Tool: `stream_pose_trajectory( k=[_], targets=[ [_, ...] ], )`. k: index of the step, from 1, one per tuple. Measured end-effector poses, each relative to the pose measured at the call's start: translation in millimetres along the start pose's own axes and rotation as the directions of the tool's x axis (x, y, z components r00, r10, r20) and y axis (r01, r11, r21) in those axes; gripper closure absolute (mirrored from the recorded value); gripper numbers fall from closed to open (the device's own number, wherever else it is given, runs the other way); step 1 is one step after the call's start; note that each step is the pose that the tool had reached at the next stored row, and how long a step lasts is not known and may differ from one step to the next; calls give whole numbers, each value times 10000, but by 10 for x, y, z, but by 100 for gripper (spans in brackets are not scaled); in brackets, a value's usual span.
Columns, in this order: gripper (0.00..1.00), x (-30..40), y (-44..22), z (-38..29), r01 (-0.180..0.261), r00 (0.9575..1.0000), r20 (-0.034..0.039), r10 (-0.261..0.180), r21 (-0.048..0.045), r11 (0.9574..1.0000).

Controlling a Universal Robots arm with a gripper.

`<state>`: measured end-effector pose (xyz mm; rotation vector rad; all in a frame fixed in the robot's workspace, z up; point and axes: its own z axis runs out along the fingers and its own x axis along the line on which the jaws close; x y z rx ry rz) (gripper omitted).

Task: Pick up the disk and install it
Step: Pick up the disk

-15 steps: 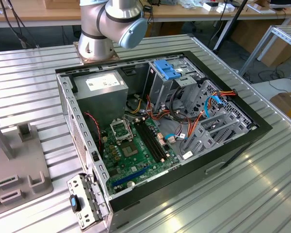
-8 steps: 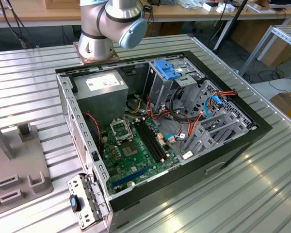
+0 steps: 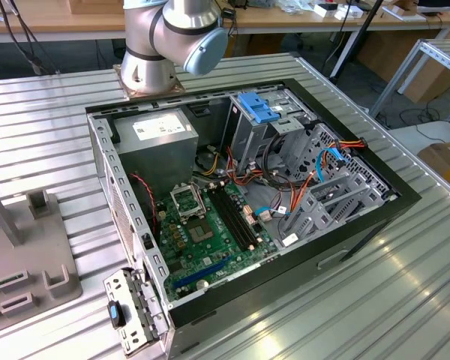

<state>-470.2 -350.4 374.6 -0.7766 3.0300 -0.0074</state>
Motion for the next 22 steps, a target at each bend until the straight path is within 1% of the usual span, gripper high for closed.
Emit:
stream_pose_trajectory(
  k=[1, 3, 4, 7, 8, 9, 11, 12, 13, 14, 15, 16, 22],
  targets=[
    [89, 0, 0, 2, 326, 9995, 2, -326, -4, 9995],
    [89, 0, 0, 6, 957, 9954, 8, -957, -11, 9954],
    [89, 0, 0, 7, 1135, 9935, 9, -1135, -13, 9935],
    [89, 0, 0, 11, 1798, 9837, 16, -1798, -20, 9837],
    [89, 0, 0, 13, 2130, 9771, 20, -2130, -23, 9771],
    [89, 0, 0, 16, 2574, 9663, 24, -2574, -28, 9663],
    [89, 0, 0, 18, 2998, 9540, 29, -2998, -32, 9540],
    [89, 0, 0, 21, 3355, 9420, 33, -3355, -36, 9420],
    [89, 0, 0, 23, 3858, 9226, 39, -3858, -40, 9226],
    [89, 0, 0, 24, 4053, 9142, 42, -4053, -41, 9142],
    [89, 0, 0, 24, 4190, 9080, 43, -4190, -42, 9080],
    [89, 0, 1, 24, 4264, 9045, 44, -4264, -43, 9045],
    [89, 0, 0, 24, 4277, 9039, 44, -4277, -43, 9039]
  ],
)
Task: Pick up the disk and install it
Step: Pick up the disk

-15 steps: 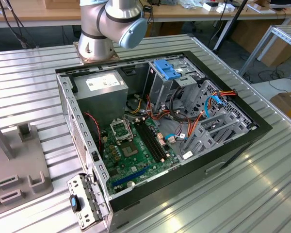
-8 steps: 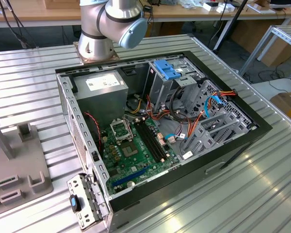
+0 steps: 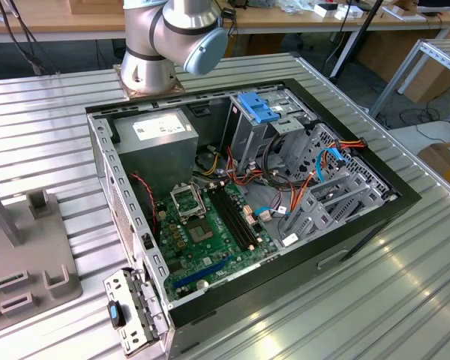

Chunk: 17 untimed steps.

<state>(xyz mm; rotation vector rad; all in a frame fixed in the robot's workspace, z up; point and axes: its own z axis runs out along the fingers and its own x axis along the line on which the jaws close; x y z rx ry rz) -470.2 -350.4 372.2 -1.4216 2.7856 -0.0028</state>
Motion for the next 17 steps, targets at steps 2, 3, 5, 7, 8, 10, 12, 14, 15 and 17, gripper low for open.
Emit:
stream_pose_trajectory(
  k=[2, 3, 5, 7, 8, 10, 12, 14, 15, 17],
  targets=[
    [89, 0, 0, 0, 1, 10000, 1, -1, 0, 10000],
    [89, 0, 0, 0, 17, 10000, 1, -17, 0, 10000],
    [89, 0, 0, 0, 72, 10000, 1, -72, 0, 10000],
    [89, 0, 0, 0, 232, 9997, 4, -232, -1, 9997],
    [89, 0, 0, 1, 380, 9993, 5, -380, -2, 9993],
    [89, 0, 0, 1, 713, 9975, 9, -713, -5, 9975],
    [89, 0, 0, 0, 1197, 9928, 14, -1197, -9, 9928],
    [89, 0, 0, 0, 1199, 9928, 14, -1199, -9, 9928],
    [89, 0, 0, 0, 1199, 9928, 14, -1199, -9, 9928],
    [89, 0, 0, 0, 1200, 9928, 14, -1200, -9, 9928]
  ],
)
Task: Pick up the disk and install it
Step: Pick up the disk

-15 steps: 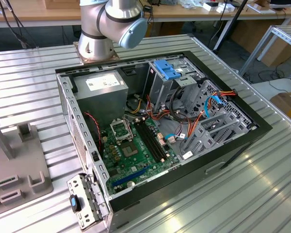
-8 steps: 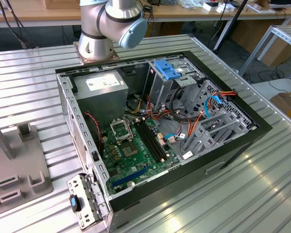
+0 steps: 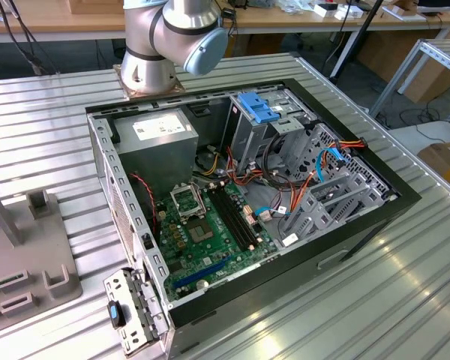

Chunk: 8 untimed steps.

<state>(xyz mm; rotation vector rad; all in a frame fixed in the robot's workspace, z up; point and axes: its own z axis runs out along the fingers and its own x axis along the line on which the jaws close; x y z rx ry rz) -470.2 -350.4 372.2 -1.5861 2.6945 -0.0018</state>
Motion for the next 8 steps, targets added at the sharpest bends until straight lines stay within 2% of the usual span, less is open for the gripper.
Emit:
stream_pose_trajectory(
  k=[5, 6, 8],
  targets=[
    [89, 0, 0, 0, 35, 10000, -1, -35, 0, 10000],
    [89, 0, 0, 0, 130, 9999, 1, -130, -2, 9999],
    [89, 0, 0, 0, 751, 9972, 6, -751, -9, 9972]
  ],
)
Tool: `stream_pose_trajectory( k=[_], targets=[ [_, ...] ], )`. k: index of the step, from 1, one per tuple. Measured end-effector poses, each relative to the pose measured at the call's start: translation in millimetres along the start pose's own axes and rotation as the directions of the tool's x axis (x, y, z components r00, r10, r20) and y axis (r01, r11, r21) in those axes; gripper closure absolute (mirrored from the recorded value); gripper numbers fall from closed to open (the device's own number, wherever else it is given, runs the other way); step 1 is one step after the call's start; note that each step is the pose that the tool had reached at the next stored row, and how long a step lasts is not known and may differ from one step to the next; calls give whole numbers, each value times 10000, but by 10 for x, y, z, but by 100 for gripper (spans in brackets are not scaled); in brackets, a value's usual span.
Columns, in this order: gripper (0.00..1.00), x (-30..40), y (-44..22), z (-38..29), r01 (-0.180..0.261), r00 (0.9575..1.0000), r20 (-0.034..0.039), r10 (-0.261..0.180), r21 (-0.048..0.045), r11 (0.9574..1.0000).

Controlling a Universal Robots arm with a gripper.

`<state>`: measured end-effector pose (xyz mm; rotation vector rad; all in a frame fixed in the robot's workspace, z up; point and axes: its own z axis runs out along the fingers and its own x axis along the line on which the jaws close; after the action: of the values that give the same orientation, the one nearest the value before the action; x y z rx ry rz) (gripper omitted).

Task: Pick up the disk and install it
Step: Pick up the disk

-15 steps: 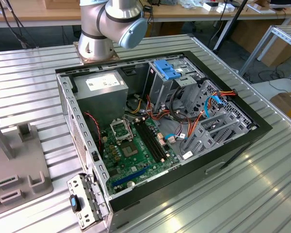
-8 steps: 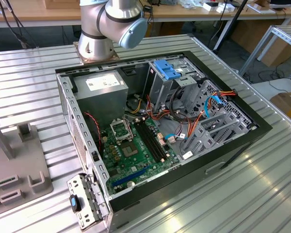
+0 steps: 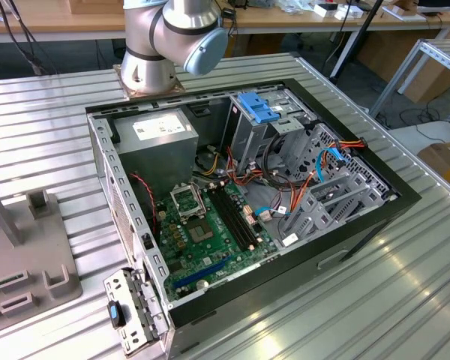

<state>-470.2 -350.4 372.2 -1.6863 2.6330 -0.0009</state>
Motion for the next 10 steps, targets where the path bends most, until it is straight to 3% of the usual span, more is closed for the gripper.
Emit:
stream_pose_trajectory(
  k=[2, 4, 5, 7, 8, 9, 10],
  targets=[
    [89, 0, 0, 0, 468, 9989, 4, -468, -6, 9989],
    [89, 0, 0, 1, 1169, 9931, 11, -1169, -14, 9931],
    [89, 0, 0, 3, 1675, 9859, 16, -1675, -19, 9859],
    [89, 0, 0, 4, 2268, 9739, 22, -2268, -25, 9739],
    [89, 0, 0, 7, 2739, 9618, 28, -2739, -30, 9618],
    [89, 0, 0, 9, 3295, 9442, 35, -3294, -35, 9442],
    [89, 0, 0, 11, 3576, 9339, 38, -3576, -38, 9339]
  ],
)
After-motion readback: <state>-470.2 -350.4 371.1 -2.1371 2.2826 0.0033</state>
